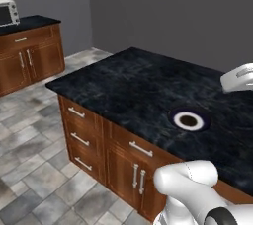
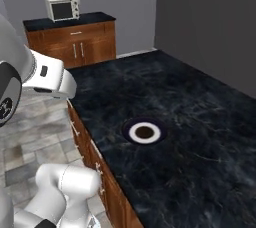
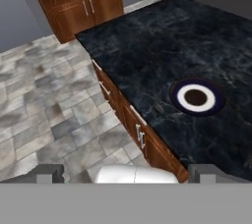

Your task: Move the bowls from the cabinet to the plates on the dining table.

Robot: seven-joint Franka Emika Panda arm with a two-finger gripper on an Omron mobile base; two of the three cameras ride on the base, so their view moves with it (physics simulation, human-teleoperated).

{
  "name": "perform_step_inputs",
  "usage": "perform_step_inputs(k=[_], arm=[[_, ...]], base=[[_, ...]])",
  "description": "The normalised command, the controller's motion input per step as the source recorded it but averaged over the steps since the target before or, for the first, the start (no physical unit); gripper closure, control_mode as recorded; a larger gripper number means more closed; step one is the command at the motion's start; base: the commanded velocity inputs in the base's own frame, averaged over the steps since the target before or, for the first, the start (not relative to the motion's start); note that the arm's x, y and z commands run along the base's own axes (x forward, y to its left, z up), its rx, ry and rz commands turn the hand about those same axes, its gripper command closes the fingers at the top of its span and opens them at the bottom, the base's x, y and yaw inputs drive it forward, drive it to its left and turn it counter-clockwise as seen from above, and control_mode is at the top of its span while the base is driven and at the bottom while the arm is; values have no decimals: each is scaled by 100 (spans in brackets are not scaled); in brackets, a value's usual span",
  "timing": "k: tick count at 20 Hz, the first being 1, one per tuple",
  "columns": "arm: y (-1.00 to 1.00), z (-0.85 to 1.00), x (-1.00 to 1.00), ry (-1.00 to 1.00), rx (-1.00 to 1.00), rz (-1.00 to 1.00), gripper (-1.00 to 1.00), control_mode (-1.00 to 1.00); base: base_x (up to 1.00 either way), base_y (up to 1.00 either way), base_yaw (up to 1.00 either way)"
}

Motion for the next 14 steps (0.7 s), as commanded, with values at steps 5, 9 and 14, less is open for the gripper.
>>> perform_step_inputs(k=[5,9,14], arm=[[0,0,0,0,0,0,-100,100],[0,0,0,0,0,0,-100,100],[0,0,0,0,0,0,-100,100]], base=[[0,0,25],[0,0,25],[0,0,25]])
